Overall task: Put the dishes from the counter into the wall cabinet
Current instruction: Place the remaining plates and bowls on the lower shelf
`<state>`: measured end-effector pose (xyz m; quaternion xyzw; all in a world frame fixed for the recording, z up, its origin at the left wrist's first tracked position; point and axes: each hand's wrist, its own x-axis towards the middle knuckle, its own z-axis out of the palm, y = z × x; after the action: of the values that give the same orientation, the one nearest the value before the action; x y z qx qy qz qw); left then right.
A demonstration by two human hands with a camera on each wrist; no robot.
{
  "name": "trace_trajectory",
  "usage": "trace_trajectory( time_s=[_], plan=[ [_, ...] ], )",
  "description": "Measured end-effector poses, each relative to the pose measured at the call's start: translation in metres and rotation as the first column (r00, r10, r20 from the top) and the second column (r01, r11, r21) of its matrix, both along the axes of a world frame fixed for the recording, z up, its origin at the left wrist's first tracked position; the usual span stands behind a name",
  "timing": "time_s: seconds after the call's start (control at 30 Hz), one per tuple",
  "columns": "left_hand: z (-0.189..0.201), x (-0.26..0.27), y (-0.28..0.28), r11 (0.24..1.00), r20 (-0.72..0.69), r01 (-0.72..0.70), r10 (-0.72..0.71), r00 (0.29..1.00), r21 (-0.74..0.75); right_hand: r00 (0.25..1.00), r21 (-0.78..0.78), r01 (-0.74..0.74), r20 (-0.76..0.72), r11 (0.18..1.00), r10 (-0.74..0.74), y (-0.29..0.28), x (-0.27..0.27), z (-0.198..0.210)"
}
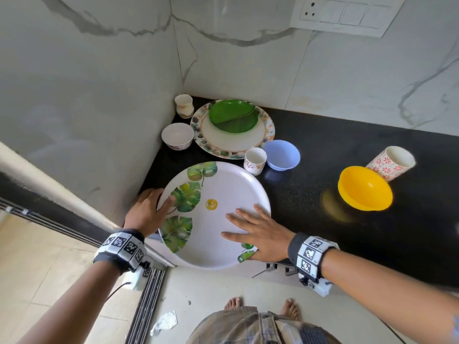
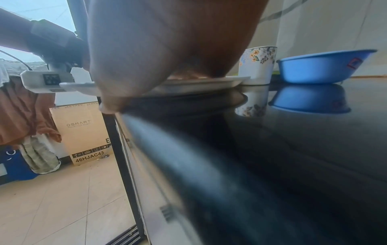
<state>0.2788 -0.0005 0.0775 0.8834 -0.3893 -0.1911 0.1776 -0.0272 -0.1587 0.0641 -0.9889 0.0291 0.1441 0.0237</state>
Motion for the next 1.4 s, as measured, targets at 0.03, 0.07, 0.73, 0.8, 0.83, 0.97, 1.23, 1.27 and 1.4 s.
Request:
trace_trajectory(
  time_s=[0.03,0.07,0.73,0.8,0.83,0.97,1.23,1.27,1.4],
  plan=[
    [0.0,0.001,-0.001,1.0,0.01,-0.003,0.003,1.0,0.006,1.0,-0.01,-0.005,0.002,1.0,0.005,-0.001,-0.004,0.001],
    [0.0,0.002,-0.002,1.0,0.017,0.001,-0.001,1.0,0.009,1.0,-0.013,-0.007,0.005,1.0,0.007,-0.002,-0.008,0.003],
    [0.186,-0.018,-0.114,0.753,0.33,0.421,-0.282,0.901,-0.505,0.681,0.519,0.302,0.469,0.8,-0.562,-0.03,-0.057,0.183],
    [0.211,-0.026,-0.131,0.695,0.395,0.493,-0.315,0.863,-0.524,0.614,0.527,0.368,0.48,0.766,-0.626,-0.039,-0.07,0.199],
    [0.222,-0.03,-0.139,0.667,0.426,0.528,-0.331,0.842,-0.525,0.591,0.534,0.384,0.484,0.753,-0.645,-0.042,-0.076,0.207],
    [0.277,-0.06,-0.173,0.538,0.555,0.646,-0.35,0.755,-0.54,0.501,0.565,0.389,0.532,0.727,-0.682,-0.052,-0.106,0.24],
    [0.383,-0.122,-0.237,0.265,0.784,0.809,-0.219,0.581,-0.525,0.356,0.496,0.441,0.668,0.747,-0.654,-0.052,-0.16,0.325],
    [0.394,-0.13,-0.243,0.218,0.796,0.815,-0.188,0.575,-0.538,0.347,0.463,0.47,0.686,0.752,-0.639,-0.052,-0.166,0.333],
    [0.439,-0.166,-0.265,0.098,0.847,0.847,-0.056,0.529,-0.523,0.287,0.381,0.571,0.737,0.727,-0.612,-0.052,-0.196,0.376]
  ],
)
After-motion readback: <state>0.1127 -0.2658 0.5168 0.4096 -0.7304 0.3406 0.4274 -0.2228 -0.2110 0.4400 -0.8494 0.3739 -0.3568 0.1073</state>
